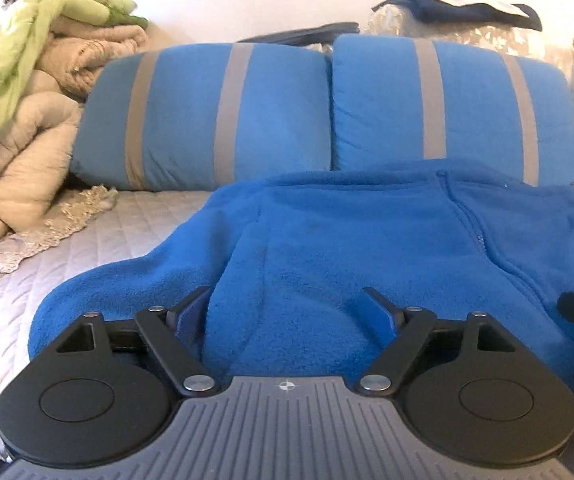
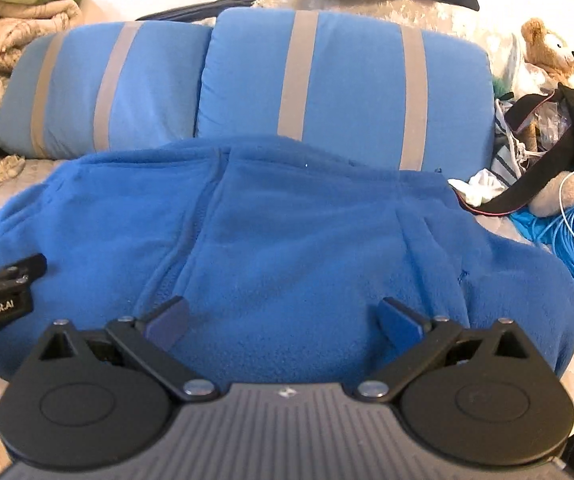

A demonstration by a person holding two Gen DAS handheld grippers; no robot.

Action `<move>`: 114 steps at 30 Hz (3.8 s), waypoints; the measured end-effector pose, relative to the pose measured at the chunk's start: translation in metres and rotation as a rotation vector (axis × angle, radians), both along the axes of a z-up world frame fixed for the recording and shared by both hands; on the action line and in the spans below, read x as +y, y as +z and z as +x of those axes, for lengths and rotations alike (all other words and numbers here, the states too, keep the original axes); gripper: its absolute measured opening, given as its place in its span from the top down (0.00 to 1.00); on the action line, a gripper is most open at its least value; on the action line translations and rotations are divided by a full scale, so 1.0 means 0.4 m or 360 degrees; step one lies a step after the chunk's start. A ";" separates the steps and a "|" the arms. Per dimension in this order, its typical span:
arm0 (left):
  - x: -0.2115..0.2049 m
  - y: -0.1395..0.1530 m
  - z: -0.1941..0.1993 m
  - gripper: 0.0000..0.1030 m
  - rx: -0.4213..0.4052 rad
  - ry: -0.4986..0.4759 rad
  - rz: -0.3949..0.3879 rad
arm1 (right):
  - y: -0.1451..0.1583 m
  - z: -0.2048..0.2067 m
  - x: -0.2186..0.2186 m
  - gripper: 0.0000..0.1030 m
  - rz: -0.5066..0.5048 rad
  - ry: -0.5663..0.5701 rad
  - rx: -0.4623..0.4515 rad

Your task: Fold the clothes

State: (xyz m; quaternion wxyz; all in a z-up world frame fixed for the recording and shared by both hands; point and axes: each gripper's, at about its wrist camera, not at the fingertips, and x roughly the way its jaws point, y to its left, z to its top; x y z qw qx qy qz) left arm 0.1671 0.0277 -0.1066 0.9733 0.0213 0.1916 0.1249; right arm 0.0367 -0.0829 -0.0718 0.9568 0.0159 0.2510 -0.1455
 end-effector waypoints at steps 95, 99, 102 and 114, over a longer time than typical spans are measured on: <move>0.583 -0.059 0.285 0.26 0.0729 -0.0615 -0.1985 | -0.005 0.019 0.023 0.00 -0.0074 -0.0081 0.0044; 0.575 -0.081 0.279 0.60 0.0803 -0.0592 -0.2022 | -0.003 0.022 0.023 0.00 -0.0076 -0.0085 0.0048; 0.575 -0.092 0.264 0.66 0.0786 -0.0591 -0.2093 | -0.002 0.022 0.024 0.00 -0.0075 -0.0088 0.0052; 0.538 -0.048 0.254 0.72 0.0778 -0.0460 -0.1809 | 0.074 -0.001 -0.014 0.00 -0.0059 -0.0050 0.0030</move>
